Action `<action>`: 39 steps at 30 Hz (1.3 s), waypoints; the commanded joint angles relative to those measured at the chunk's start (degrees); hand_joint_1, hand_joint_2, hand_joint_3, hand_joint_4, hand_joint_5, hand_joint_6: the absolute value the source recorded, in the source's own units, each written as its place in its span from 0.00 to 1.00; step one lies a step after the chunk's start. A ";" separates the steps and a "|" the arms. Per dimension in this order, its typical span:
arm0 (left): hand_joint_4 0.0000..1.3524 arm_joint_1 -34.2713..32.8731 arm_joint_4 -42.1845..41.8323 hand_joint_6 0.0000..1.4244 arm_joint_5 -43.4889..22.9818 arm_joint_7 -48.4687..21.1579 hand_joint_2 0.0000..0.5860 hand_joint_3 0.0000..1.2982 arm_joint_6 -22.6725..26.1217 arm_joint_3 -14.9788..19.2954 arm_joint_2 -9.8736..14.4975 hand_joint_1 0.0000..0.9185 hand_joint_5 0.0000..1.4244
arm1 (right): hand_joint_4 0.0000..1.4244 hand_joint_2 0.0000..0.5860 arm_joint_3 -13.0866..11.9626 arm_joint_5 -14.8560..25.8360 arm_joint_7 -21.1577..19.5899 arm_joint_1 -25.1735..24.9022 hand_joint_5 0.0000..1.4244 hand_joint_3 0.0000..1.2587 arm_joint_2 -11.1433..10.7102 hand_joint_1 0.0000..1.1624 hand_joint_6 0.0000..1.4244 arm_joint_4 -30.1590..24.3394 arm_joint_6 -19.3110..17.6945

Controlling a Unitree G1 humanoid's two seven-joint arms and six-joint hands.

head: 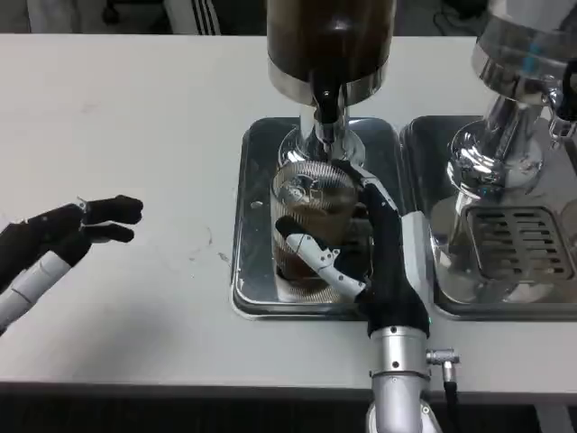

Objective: Grasp the cup under the faucet to collect the drink, then remove the cup.

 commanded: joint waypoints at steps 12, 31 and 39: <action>0.21 -0.58 1.10 0.17 0.88 -0.42 0.16 0.25 -0.02 -1.38 1.21 0.00 0.23 | 0.40 0.38 0.31 -1.45 -4.68 1.51 0.46 0.31 -0.08 0.58 0.54 -0.30 -2.59; 0.21 -1.28 1.90 0.17 0.89 -0.15 0.17 0.26 -0.42 -2.27 1.25 0.00 0.23 | 0.48 0.39 1.22 -5.22 -9.55 2.66 0.53 0.38 -1.67 0.62 0.66 -3.61 -3.62; 0.21 -1.64 2.47 0.17 0.97 -0.16 0.17 0.26 -0.61 -2.29 1.36 0.00 0.23 | 0.50 0.38 1.89 -6.33 -11.84 3.33 0.57 0.42 -2.24 0.66 0.72 -5.18 -3.90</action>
